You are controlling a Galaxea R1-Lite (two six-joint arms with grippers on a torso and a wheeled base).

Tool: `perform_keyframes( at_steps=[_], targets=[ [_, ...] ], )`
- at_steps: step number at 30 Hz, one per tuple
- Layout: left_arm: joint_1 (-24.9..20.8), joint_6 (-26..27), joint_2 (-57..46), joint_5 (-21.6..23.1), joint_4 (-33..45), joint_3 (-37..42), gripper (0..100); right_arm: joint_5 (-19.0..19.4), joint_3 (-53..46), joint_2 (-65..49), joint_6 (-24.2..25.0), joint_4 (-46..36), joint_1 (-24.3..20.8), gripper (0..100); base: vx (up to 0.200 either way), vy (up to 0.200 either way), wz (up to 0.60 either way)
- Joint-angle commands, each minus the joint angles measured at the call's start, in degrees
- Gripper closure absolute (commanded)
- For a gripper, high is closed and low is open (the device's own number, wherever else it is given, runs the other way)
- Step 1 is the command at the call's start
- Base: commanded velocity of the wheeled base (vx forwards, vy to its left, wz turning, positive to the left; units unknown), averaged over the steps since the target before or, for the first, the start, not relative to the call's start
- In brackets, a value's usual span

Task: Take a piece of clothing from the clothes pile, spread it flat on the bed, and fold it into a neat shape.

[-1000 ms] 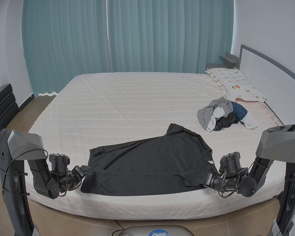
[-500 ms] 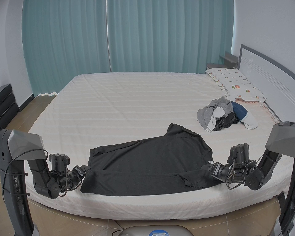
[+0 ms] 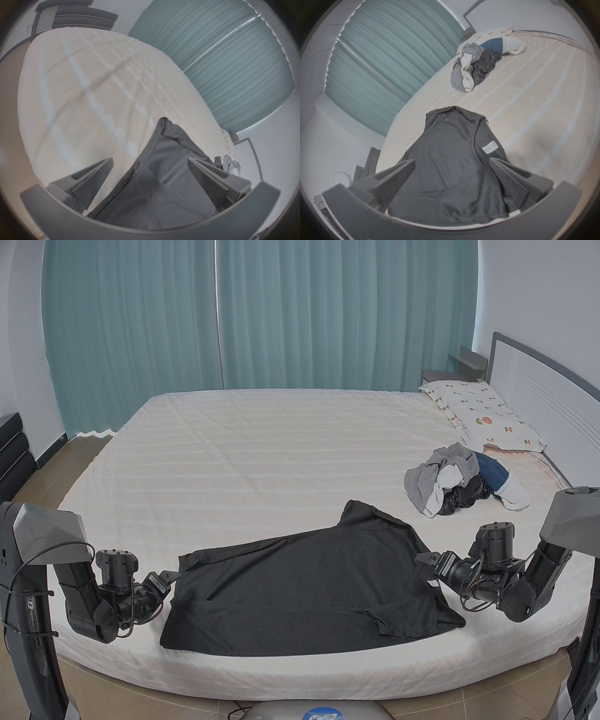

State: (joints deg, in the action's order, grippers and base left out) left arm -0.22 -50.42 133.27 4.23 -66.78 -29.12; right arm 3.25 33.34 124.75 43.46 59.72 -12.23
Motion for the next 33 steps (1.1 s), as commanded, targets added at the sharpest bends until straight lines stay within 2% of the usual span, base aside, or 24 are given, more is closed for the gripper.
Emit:
perform_keyframes(
  at_steps=[1, 12, 17, 20, 24, 27, 29, 33],
  targets=[
    [0.0, 0.0, -0.2, 0.0, -0.1, -0.3, 0, 0.3, 0.3, 3.1, 0.0, 0.2, 0.0, 0, 0.2, 0.0, 0.0],
    [-1.0, -0.8, -2.0, -0.7, 0.0, -3.0, 0, 0.5, 0.4, 5.4, 0.6, 0.9, -0.1, 0, 0.0, 0.0, 0.0],
    [-2.4, -1.0, -2.1, -1.0, 0.6, -6.6, 0, 2.5, 0.8, 6.7, 1.5, 2.1, 0.7, 0, 0.0, 0.0, 0.0],
    [-4.1, -1.0, -1.8, -1.0, 0.9, -10.2, 0, 4.4, 1.3, 6.8, 4.5, 3.6, 2.8, 0, 0.0, 0.0, 0.0],
    [-6.6, -1.0, -1.8, -1.1, 1.7, -11.2, 0, 6.6, 1.8, 7.6, 5.8, 4.9, 5.1, 0, 0.0, 0.0, 0.0],
    [-8.0, -1.3, -1.7, 0.3, 4.8, -10.8, 0, 8.0, 2.9, 10.0, 6.4, 5.4, 6.5, 0, 0.0, 0.0, 0.0],
    [-10.6, -0.8, -2.0, 0.3, 10.3, -10.9, 0, 8.0, 3.8, 11.5, 6.4, 5.3, 7.1, 0, 0.0, 0.0, 0.0],
    [-11.0, 0.1, 0.2, -0.3, 12.1, -13.0, 0, 8.0, 4.0, 11.7, 6.5, 5.4, 7.0, 0, 0.0, 0.0, 0.0]
  ],
)
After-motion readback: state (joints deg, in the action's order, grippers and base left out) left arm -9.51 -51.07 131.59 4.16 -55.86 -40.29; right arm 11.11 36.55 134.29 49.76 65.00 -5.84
